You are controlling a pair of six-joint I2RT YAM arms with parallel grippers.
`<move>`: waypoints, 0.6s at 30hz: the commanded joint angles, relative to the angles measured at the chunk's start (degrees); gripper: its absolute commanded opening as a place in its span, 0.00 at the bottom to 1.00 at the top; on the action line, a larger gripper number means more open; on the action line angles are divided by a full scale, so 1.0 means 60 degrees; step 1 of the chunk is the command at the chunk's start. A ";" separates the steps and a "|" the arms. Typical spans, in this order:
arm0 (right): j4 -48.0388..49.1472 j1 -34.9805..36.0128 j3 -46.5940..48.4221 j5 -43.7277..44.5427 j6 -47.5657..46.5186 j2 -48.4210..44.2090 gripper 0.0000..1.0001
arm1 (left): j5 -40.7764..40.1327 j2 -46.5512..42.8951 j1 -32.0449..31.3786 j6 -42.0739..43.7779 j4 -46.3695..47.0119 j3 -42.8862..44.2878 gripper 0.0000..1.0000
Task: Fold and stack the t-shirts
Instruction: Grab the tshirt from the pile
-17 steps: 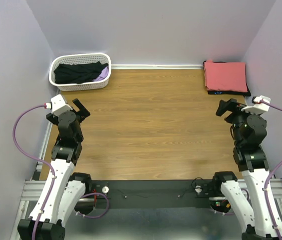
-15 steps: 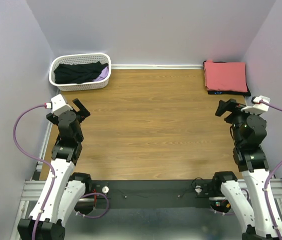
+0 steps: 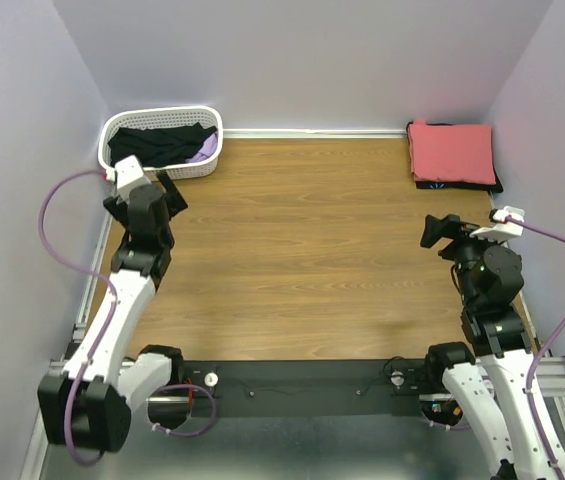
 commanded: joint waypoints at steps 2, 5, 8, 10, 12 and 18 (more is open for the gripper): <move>0.0139 0.0275 -0.0279 0.0167 0.0058 -0.0406 1.00 | -0.0179 0.2205 0.0027 -0.0015 -0.0130 0.2186 0.98; 0.0139 0.0378 -0.0381 0.0226 0.0073 -0.0538 1.00 | -0.0062 0.3816 0.0189 0.0015 -0.0526 0.3753 0.97; 0.0153 0.0466 -0.0440 0.0168 0.0073 -0.0553 1.00 | 0.0098 0.5311 0.0525 -0.0029 -0.0586 0.5131 0.95; 0.0153 0.0510 -0.0454 0.0182 0.0044 -0.0568 1.00 | 0.0144 0.6076 0.0803 -0.0014 -0.0761 0.5924 0.95; 0.0168 0.0540 -0.0469 0.0299 0.0073 -0.0582 1.00 | 0.0129 0.7230 0.0979 -0.0058 -0.1228 0.7140 0.94; 0.0168 0.0627 -0.0513 0.0314 0.0073 -0.0509 1.00 | 0.0436 0.9798 0.1639 -0.0234 -0.2049 0.9938 0.92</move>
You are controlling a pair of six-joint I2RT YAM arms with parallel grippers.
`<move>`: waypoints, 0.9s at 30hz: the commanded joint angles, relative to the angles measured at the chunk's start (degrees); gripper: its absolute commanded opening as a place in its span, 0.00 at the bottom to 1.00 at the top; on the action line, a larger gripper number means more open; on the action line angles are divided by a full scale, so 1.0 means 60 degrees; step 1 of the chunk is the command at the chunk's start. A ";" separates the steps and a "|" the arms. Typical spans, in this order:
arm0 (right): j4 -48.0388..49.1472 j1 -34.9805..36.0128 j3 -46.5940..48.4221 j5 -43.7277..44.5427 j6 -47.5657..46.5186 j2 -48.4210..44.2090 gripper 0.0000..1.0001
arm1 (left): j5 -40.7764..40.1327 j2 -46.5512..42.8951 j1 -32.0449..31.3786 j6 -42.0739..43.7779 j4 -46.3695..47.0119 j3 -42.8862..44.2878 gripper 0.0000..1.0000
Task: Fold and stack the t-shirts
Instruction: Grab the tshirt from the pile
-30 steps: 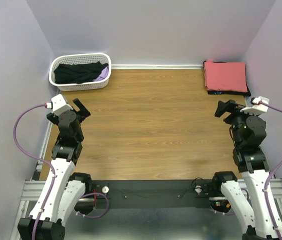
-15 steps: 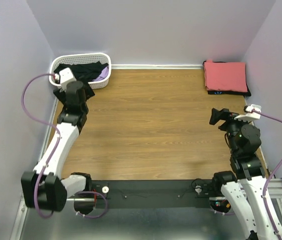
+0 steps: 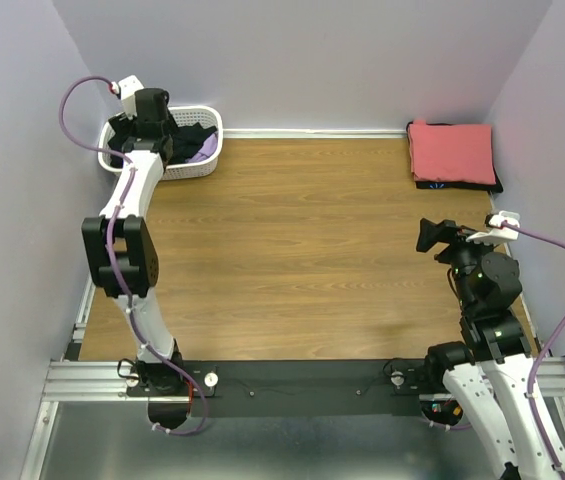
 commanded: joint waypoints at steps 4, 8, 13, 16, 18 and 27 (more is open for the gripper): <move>0.0139 0.0128 -0.0167 0.0292 0.0036 0.0045 1.00 | 0.0298 0.2221 0.0383 -0.0011 -0.1430 0.2464 0.92; 0.0124 0.0128 -0.0182 0.0278 0.0022 0.0133 1.00 | 0.0503 0.3012 0.0427 0.0121 -0.1344 0.2788 0.90; 0.0153 0.0128 -0.0197 0.0233 -0.0022 0.0191 1.00 | 0.0562 0.3746 0.0485 0.0107 -0.1490 0.3155 0.88; 0.0153 0.0128 -0.0211 0.0248 -0.0037 0.0206 1.00 | 0.0665 0.4039 0.0500 0.0004 -0.1402 0.3111 0.84; 0.0139 0.0128 -0.0211 0.0233 -0.0008 0.0221 1.00 | 0.0723 0.4229 0.0515 -0.0025 -0.1373 0.3111 0.82; 0.0154 0.0143 -0.0211 0.0204 -0.0008 0.0235 1.00 | 0.0621 0.3821 0.0515 0.0194 -0.0802 0.2774 0.18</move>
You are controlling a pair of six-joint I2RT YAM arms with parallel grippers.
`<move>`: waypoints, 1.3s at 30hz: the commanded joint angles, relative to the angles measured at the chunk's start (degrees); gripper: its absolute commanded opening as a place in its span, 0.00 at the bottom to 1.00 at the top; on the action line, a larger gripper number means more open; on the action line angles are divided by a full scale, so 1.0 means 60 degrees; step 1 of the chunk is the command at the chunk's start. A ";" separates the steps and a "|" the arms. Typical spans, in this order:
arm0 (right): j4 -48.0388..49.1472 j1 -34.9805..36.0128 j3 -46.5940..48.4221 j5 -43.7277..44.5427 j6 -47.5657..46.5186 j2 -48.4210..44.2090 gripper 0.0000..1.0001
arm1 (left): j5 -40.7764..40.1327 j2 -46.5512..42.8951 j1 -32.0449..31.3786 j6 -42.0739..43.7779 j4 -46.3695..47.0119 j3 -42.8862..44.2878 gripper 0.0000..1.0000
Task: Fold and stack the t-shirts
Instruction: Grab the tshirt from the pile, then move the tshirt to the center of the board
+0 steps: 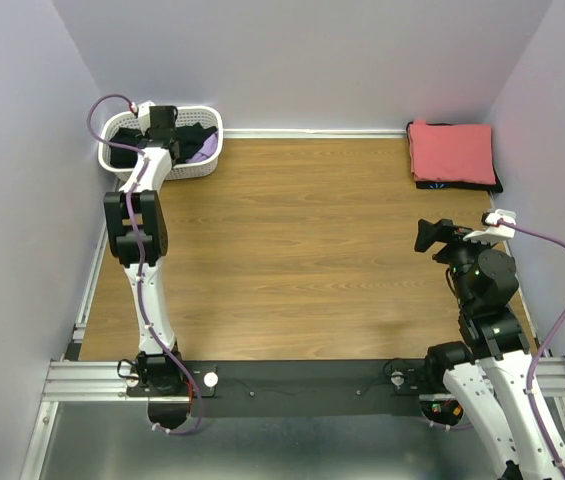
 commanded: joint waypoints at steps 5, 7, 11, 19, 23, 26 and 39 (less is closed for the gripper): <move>0.0146 0.0067 -0.0175 0.0109 0.0000 0.0013 1.00 | -0.0298 -0.0827 0.0056 0.0330 0.0508 0.0143 0.00; 0.0146 0.0067 -0.0175 0.0095 -0.0015 0.0013 1.00 | -0.0634 -0.1148 0.0056 0.0359 0.0507 0.0261 0.00; 0.0161 0.0067 -0.0175 0.0080 -0.0015 -0.0002 1.00 | -0.1147 -0.2142 0.0041 0.0476 0.0959 0.0335 0.00; 0.0146 0.0067 -0.0160 0.0007 0.0014 -0.0031 1.00 | -0.1734 -0.3272 -0.0076 0.1135 0.1708 0.0701 0.00; 0.0146 0.0067 -0.0160 -0.0037 0.0014 -0.0045 1.00 | -0.1866 -0.3886 -0.0471 0.1633 0.2074 0.0731 0.00; 0.0146 0.0067 -0.0160 -0.0052 0.0000 -0.0045 1.00 | -0.1910 -0.4370 -0.0954 0.1795 0.2323 0.0760 0.00; 0.0175 0.0067 -0.0131 -0.0125 0.0014 -0.0163 1.00 | -0.0168 -0.6612 -0.4234 0.2279 0.2456 0.0702 0.00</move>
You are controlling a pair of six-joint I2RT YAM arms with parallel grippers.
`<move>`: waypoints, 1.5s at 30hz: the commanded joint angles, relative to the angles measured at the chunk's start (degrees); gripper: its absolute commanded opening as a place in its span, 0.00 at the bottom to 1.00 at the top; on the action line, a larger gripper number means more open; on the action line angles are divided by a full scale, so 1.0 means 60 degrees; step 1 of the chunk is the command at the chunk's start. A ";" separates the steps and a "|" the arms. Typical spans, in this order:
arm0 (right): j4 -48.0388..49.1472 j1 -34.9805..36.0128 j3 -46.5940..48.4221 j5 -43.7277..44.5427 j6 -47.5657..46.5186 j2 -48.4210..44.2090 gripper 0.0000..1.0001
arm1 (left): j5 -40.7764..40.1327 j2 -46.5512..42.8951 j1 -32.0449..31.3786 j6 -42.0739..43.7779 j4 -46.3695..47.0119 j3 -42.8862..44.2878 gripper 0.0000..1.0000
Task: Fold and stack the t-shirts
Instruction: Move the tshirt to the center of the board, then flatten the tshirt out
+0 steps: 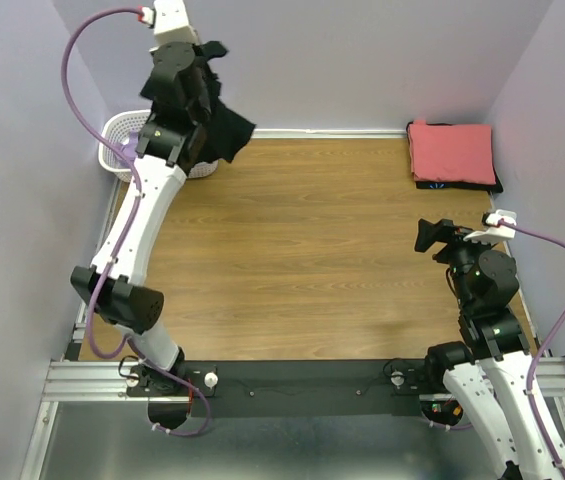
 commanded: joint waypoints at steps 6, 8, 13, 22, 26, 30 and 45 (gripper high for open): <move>0.0135 0.0067 -0.0083 -0.0202 0.0029 -0.0174 1.00 | 0.2464 -0.2269 -0.2506 -0.0785 0.1087 -0.1347 0.00; 0.0135 0.0067 -0.0054 -0.0260 0.0043 -0.0174 1.00 | 0.2819 -0.2823 -0.2933 -0.0874 0.1495 -0.2543 0.00; 0.0135 0.0067 -0.0010 -0.0729 0.0087 0.0060 1.00 | 0.2281 -0.4114 -0.3155 -0.2162 0.2464 -0.6192 0.24; -0.0844 0.0067 0.1071 -0.3861 0.0674 0.2737 1.00 | 0.0667 -0.5683 -0.2481 -0.3834 0.1045 -1.1045 0.80; -0.1372 0.0081 0.1746 -0.5268 0.0586 0.4466 1.00 | 0.1601 -0.5904 -0.2466 -0.3819 0.0634 -1.1939 0.81; -0.2104 0.0388 0.2216 -0.5754 0.0600 0.6529 1.00 | 0.3270 -0.5160 -0.2467 -0.3863 0.0458 -1.2482 0.81; -0.2853 0.1605 0.2261 -0.2782 0.1069 0.7926 0.86 | 0.5982 -0.2303 -0.2569 -0.2560 0.0107 -1.1619 0.81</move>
